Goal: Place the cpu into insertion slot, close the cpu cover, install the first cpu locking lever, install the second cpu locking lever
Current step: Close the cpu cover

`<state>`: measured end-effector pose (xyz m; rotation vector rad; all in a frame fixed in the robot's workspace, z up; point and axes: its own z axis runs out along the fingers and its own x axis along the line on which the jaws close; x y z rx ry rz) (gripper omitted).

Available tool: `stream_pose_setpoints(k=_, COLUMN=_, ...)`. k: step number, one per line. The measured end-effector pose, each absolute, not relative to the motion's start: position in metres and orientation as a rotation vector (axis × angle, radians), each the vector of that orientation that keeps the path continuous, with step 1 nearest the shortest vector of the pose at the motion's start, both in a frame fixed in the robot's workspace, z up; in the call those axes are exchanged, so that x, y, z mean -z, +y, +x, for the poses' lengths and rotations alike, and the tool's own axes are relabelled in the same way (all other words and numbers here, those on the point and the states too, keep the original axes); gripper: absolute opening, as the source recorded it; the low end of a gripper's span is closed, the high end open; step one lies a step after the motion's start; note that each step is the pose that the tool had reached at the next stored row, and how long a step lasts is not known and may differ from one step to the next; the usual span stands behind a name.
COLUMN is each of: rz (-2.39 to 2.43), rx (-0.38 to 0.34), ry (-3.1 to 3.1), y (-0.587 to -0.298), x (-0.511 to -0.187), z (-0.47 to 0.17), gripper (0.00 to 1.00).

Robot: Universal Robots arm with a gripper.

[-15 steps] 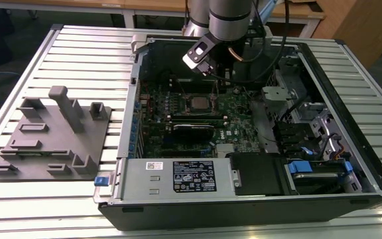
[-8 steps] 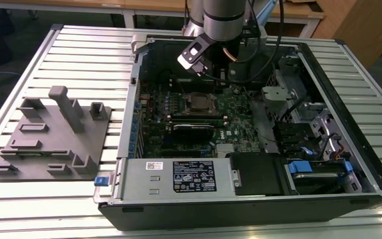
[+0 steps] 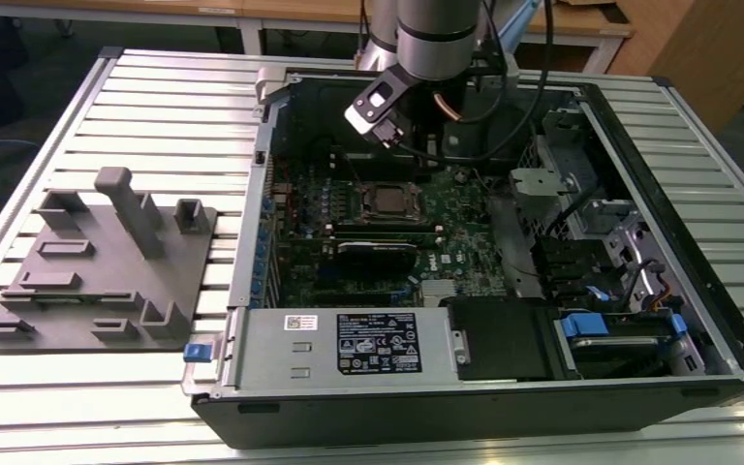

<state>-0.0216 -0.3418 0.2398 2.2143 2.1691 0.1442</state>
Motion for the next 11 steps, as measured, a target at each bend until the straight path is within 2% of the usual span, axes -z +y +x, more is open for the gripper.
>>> stream_pose_setpoints(k=7, rz=2.273, rx=-0.024, ry=2.223, y=-0.3418, x=-0.2377, z=-0.0216, gripper=0.11)
stream_pose_setpoints(k=11, rz=2.276, rx=-0.017, ry=2.225, y=-0.3418, x=-0.2378, z=-0.0216, gripper=0.11)
